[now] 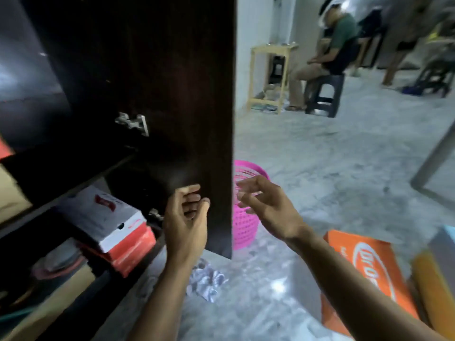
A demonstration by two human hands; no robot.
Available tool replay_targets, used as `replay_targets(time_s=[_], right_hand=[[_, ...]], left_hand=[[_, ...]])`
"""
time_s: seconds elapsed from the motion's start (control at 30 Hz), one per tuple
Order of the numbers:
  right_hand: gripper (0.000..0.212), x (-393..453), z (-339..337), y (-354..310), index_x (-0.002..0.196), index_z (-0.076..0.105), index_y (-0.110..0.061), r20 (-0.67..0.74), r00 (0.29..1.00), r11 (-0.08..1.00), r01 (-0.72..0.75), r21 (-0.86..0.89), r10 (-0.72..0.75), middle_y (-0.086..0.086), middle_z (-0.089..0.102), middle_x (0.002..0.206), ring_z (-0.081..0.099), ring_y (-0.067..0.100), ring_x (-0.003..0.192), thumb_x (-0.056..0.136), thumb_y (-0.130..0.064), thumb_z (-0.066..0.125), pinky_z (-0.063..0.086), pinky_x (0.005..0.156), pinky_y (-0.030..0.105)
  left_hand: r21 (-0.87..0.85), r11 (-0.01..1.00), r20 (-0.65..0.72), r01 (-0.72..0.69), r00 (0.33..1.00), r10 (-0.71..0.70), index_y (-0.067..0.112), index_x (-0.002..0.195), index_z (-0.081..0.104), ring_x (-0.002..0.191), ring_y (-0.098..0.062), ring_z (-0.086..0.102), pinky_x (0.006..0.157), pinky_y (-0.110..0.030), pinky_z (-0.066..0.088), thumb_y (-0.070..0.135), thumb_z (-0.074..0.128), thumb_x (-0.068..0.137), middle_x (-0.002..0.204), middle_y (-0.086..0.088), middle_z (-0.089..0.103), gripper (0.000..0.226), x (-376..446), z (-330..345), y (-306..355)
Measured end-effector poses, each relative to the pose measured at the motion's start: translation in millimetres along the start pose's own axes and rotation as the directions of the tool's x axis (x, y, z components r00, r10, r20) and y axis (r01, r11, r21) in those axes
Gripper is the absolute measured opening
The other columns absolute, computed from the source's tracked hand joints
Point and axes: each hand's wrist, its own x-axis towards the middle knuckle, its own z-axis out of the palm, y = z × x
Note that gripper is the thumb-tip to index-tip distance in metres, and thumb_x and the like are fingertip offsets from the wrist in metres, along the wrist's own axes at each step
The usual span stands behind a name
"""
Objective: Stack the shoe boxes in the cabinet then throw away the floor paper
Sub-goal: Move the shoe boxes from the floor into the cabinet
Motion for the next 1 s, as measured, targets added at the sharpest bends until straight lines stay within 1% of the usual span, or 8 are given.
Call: replay_targets(time_s=[0.13,0.23,0.43,0.53,0.63,0.73,0.87,1.0], right_hand=[[0.025,-43,-98,65,0.104,0.072,-0.025,-0.182,0.975,0.988,-0.140,-0.067,0.126,-0.004,0.073,0.089,0.076,0.031,0.086,0.082,-0.038,0.068,0.061,0.078,0.037],[0.026,-79,-156,114,0.103,0.072,-0.026,-0.296,0.924,0.957,-0.278,-0.082,0.244,0.004,0.076,0.095,0.078,0.030,0.085,0.081,-0.039,0.067,0.061,0.077,0.040],[0.038,-155,-241,228,0.106,0.075,-0.022,-0.524,0.736,0.828,-0.552,-0.098,0.429,0.003,0.078,0.100,0.075,0.024,0.094,0.077,-0.046,0.071,0.060,0.086,0.037],[0.031,-190,-264,277,0.119,0.071,-0.013,-0.586,0.632,0.732,-0.675,-0.093,0.507,0.005,0.073,0.107,0.069,0.023,0.094,0.092,-0.027,0.075,0.053,0.075,0.023],[0.049,-223,-281,342,0.125,0.067,-0.011,-0.639,0.519,0.626,-0.776,-0.074,0.568,0.015,0.072,0.119,0.067,0.033,0.113,0.084,-0.038,0.075,0.053,0.097,0.041],[0.081,-249,-289,412,0.130,0.062,-0.008,-0.647,0.473,0.588,-0.807,-0.048,0.597,0.019,0.070,0.124,0.066,0.041,0.119,0.070,-0.062,0.060,0.054,0.100,0.049],[0.073,-245,-285,392,0.146,0.049,-0.004,-0.651,0.400,0.560,-0.827,0.046,0.645,0.020,0.062,0.142,0.060,0.044,0.128,0.089,-0.048,0.065,0.047,0.106,0.050],[0.071,-245,-284,404,0.125,0.070,-0.005,-0.620,0.398,0.546,-0.835,0.059,0.676,0.015,0.075,0.115,0.069,0.039,0.110,0.081,-0.058,0.057,0.051,0.087,0.039]], left_hand=[[-0.002,0.999,0.267,0.045,0.963,-0.043,0.020,0.105,0.069,0.083,-0.010,0.065,0.069,-0.009,0.049,0.009,0.070,0.087,0.095,-0.002,0.071,0.021,-41,81,-22],[0.030,0.994,0.418,0.103,0.902,-0.106,0.020,0.104,0.069,0.073,0.000,0.063,0.064,-0.014,0.050,0.019,0.067,0.082,0.091,0.003,0.070,0.022,-82,140,-41],[0.257,0.955,0.670,0.146,0.685,-0.285,0.023,0.109,0.068,0.083,-0.012,0.069,0.068,-0.014,0.045,0.019,0.074,0.089,0.104,-0.003,0.073,0.022,-172,243,-99],[0.392,0.900,0.688,0.191,0.588,-0.425,0.022,0.118,0.066,0.094,-0.015,0.064,0.078,-0.023,0.046,0.030,0.075,0.087,0.107,0.002,0.067,0.034,-210,282,-129],[0.518,0.815,0.648,0.262,0.501,-0.573,0.022,0.128,0.057,0.115,-0.025,0.064,0.094,-0.032,0.052,0.042,0.071,0.084,0.123,-0.004,0.064,0.050,-240,312,-164],[0.618,0.733,0.592,0.283,0.445,-0.671,0.018,0.144,0.045,0.128,-0.031,0.058,0.095,-0.031,0.048,0.043,0.067,0.092,0.138,-0.008,0.057,0.062,-255,326,-195],[0.610,0.643,0.548,0.462,0.340,-0.764,0.021,0.150,0.043,0.124,-0.026,0.058,0.108,-0.040,0.049,0.051,0.070,0.091,0.142,-0.002,0.058,0.072,-272,338,-228],[0.471,0.645,0.475,0.602,0.443,-0.761,0.032,0.118,0.068,0.104,-0.014,0.067,0.097,-0.042,0.057,0.064,0.083,0.067,0.119,0.008,0.072,0.063,-285,330,-247]])
